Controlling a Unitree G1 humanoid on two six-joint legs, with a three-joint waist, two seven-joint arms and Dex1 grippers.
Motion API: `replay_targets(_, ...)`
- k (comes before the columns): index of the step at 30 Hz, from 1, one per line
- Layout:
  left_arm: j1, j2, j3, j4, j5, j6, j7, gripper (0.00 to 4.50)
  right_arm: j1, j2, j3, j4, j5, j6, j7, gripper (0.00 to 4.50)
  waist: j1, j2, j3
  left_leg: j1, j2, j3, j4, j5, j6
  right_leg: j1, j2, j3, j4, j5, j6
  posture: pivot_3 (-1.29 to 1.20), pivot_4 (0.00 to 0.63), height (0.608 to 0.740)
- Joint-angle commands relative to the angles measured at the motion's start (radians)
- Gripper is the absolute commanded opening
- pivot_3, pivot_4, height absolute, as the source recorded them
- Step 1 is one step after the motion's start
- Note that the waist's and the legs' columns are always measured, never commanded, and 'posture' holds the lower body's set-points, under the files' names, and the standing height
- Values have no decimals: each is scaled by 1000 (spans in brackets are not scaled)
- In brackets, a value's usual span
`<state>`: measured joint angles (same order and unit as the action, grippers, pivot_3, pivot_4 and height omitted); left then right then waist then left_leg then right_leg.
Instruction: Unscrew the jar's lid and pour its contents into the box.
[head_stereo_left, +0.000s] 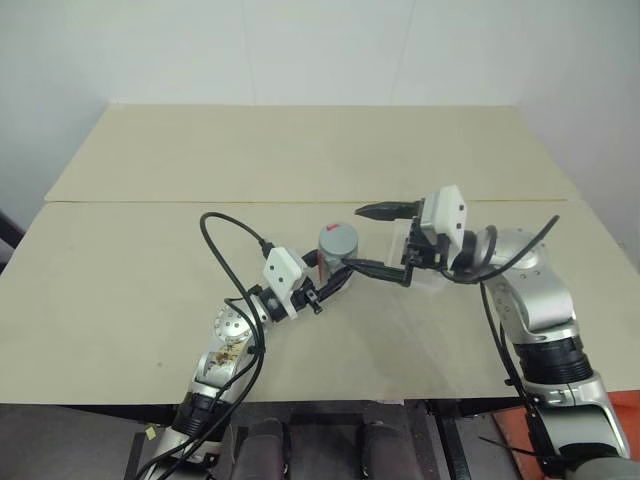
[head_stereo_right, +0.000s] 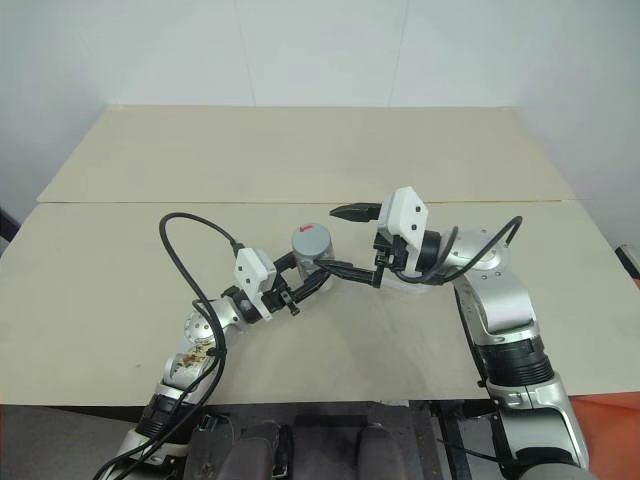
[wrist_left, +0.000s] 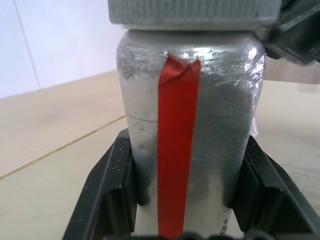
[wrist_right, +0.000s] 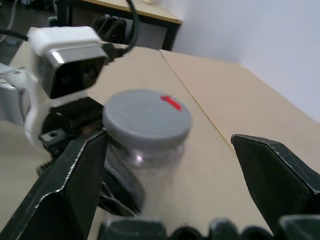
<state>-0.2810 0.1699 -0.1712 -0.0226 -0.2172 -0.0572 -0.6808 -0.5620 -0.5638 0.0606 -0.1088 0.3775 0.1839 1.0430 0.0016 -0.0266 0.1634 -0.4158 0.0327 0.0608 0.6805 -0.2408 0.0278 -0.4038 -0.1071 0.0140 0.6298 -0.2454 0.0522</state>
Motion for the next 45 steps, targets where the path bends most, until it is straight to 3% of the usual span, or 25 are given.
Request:
replay_targets(1,-1,-3,-6,-25,-9,-32,-12,2048,13,-25,-52,-26,16,-9,-8,4474,1,0,0,0,0,0,0,0,0,0,0,0,0,0,0,0,150,740)
replay_targets(10,-3,-4,-6,-20,-3,-37,-7,2048,32,-55,-47,-145,104,83,29,4474,1,0,0,0,0,0,0,0,0,0,0,0,0,0,0,0,150,740)
replay_targets(15,-2,-6,-9,-15,7,-44,-3,2048,12,24,21,-193,63,112,-54,4474,-1,0,0,0,0,0,0,0,0,0,0,0,0,0,0,0,150,740)
replay_targets(25,-2,-8,-11,-19,16,-46,-3,2048,-66,146,88,-90,-30,88,-146,4474,4,0,0,0,0,0,1,0,0,0,0,0,0,0,0,0,150,740)
replay_targets(45,-2,-3,-16,-6,12,-54,-9,2048,7,54,18,-125,-6,97,-137,4474,7,0,0,0,0,0,1,0,0,0,0,0,0,0,0,0,150,740)
